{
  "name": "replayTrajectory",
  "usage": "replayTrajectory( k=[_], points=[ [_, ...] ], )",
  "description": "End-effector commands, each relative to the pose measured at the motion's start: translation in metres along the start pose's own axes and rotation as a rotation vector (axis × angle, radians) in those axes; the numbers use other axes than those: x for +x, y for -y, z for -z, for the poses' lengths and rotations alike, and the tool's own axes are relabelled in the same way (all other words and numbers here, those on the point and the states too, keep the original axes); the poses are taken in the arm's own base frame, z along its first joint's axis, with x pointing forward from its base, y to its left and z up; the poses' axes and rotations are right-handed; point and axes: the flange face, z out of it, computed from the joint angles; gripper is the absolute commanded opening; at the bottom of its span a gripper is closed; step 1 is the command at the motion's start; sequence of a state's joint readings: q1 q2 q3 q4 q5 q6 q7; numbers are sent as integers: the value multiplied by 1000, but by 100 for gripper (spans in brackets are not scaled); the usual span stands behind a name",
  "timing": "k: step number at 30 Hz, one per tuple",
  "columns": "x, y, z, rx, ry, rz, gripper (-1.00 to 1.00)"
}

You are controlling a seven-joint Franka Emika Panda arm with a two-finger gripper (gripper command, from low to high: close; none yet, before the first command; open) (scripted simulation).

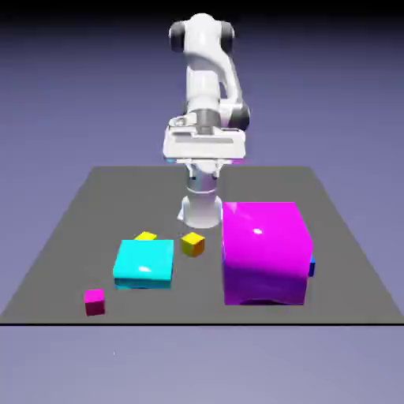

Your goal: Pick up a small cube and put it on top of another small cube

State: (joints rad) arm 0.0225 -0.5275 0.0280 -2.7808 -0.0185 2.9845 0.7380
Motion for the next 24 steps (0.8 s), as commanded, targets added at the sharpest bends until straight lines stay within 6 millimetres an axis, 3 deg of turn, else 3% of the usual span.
replayTrajectory(
  k=[1, 6, 10, 13, 18, 24],
  points=[
    [-9, 11, -11, -30, 46, 47, 0],
    [-69, 61, -61, -169, 266, 297, 0],
    [-153, 130, -72, -197, 426, 630, 0],
    [-224, 169, -70, -214, 537, 868, 0],
    [-307, 181, -85, -331, 697, 1118, 0],
    [-361, 156, -125, -456, 780, 1350, 0]
  ],
)
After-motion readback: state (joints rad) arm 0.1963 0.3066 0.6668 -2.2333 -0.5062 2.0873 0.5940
